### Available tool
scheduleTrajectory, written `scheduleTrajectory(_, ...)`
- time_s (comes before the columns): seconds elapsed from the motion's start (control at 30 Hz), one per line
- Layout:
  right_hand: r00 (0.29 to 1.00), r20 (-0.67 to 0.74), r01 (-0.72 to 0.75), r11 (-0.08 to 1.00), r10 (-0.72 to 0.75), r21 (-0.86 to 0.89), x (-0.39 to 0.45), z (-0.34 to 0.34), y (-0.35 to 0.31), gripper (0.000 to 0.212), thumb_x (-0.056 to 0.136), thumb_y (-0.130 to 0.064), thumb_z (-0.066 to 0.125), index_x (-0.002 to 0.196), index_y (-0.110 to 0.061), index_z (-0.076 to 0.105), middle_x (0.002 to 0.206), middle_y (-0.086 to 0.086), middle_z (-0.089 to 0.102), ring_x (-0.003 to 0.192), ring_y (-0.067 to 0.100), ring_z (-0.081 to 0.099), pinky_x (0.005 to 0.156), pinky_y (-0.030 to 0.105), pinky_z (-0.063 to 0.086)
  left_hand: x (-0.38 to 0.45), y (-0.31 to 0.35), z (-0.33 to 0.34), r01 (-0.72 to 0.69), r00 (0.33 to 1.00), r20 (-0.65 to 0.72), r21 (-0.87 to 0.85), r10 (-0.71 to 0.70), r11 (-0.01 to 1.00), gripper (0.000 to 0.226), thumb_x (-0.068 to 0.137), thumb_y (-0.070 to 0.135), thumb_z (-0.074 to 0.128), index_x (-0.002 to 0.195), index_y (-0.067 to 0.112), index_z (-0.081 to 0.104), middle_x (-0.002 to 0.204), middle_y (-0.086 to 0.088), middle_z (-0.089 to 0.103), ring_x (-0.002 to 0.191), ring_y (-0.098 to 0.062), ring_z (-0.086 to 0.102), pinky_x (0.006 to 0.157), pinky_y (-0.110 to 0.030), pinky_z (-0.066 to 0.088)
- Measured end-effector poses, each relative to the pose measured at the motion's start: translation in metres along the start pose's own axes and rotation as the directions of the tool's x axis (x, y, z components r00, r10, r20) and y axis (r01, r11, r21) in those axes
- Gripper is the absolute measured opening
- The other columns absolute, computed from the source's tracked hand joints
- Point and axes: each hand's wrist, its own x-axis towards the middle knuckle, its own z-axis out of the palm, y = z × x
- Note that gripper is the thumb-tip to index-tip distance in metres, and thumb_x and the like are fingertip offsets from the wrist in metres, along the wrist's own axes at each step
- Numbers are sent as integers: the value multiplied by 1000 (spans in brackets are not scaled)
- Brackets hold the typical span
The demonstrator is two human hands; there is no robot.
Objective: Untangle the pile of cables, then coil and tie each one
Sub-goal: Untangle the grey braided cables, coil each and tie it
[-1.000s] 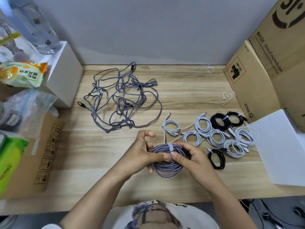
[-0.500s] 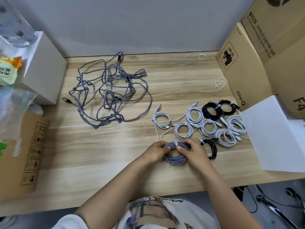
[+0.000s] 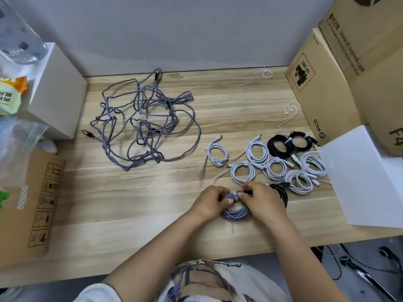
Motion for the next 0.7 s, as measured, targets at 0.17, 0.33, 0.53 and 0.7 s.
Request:
scheduleTrajectory(0.17, 985, -103, 135, 990, -140, -50, 0, -17, -32, 33, 91, -40, 53, 119, -23, 59, 115, 0, 63, 110, 21, 56, 87, 34, 45, -19, 2, -37, 4, 971, -237, -134, -36, 991, 22, 89, 8, 60, 111, 9, 65, 102, 0, 62, 91, -13, 58, 84, -19, 42)
scheduleTrajectory(0.33, 943, -48, 333, 937, -330, 108, 10, -8, -88, 27, 90, -34, 57, 113, -22, 63, 108, 0, 63, 106, 18, 57, 88, 32, 43, -42, -36, -102, -1, 826, -537, -311, -175, 951, 17, 90, 4, 57, 95, 19, 65, 91, 9, 64, 75, -4, 57, 68, -10, 43)
scheduleTrajectory(0.53, 872, 56, 480, 873, -485, 91, 33, 15, -147, 37, 90, -31, 58, 125, -22, 56, 119, 4, 56, 116, 21, 50, 97, 31, 39, -57, -101, -168, -26, 579, -693, -543, -430, 839, 16, 89, 9, 58, 105, 11, 57, 98, -11, 63, 84, -26, 58, 80, -35, 43)
scheduleTrajectory(0.7, 849, 90, 520, 853, -522, 41, 49, 20, -181, 48, 91, -29, 57, 137, -23, 43, 118, 6, 46, 115, 24, 47, 93, 30, 36, -42, -124, -208, -100, 464, -675, -683, -573, 724, 26, 94, 6, 51, 118, 14, 45, 81, 4, 49, 66, -9, 46, 50, -13, 42)
